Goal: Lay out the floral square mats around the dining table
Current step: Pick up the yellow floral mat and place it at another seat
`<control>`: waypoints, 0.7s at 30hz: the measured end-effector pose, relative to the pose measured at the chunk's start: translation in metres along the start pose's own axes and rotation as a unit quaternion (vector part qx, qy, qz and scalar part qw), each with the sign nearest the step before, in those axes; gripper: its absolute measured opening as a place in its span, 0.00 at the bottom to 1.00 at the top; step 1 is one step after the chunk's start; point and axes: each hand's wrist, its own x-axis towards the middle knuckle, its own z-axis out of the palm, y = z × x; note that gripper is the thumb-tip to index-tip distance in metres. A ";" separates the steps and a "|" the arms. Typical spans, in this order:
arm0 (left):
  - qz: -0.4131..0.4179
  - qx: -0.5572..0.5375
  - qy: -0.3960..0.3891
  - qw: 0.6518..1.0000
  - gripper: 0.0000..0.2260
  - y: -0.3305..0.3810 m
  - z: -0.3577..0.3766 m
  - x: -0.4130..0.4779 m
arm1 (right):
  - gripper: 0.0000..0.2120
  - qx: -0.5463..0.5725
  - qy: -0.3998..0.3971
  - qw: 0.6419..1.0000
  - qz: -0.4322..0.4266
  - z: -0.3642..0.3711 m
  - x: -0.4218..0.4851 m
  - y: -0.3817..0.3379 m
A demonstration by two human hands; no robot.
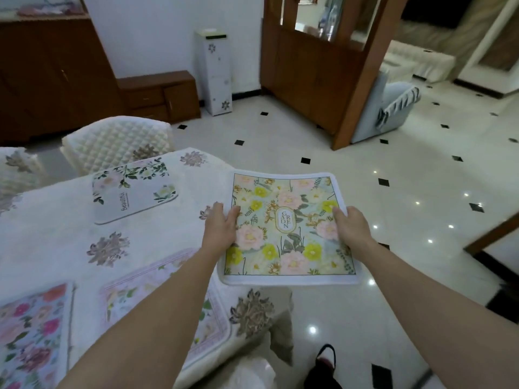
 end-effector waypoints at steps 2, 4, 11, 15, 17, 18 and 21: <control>0.002 0.009 -0.010 1.000 0.15 0.013 0.023 0.006 | 0.17 0.006 0.006 1.000 0.010 -0.014 0.014 0.014; -0.007 0.014 -0.024 1.000 0.15 0.025 0.047 0.015 | 0.16 0.012 0.012 1.000 0.021 -0.027 0.032 0.029; -0.033 0.002 -0.044 0.998 0.15 0.066 0.152 0.063 | 0.17 0.026 0.005 0.999 0.044 -0.069 0.130 0.080; -0.050 0.004 -0.039 0.998 0.14 0.101 0.216 0.091 | 0.17 0.029 -0.007 0.998 0.051 -0.101 0.196 0.102; -0.057 0.005 -0.033 0.998 0.14 0.118 0.244 0.104 | 0.17 0.026 -0.011 0.999 0.046 -0.118 0.225 0.107; -0.061 0.006 -0.031 0.998 0.14 0.125 0.255 0.110 | 0.17 0.021 -0.013 0.999 0.043 -0.125 0.238 0.109; -0.078 0.002 -0.026 0.997 0.14 0.140 0.278 0.125 | 0.17 0.009 -0.022 0.999 0.029 -0.141 0.272 0.109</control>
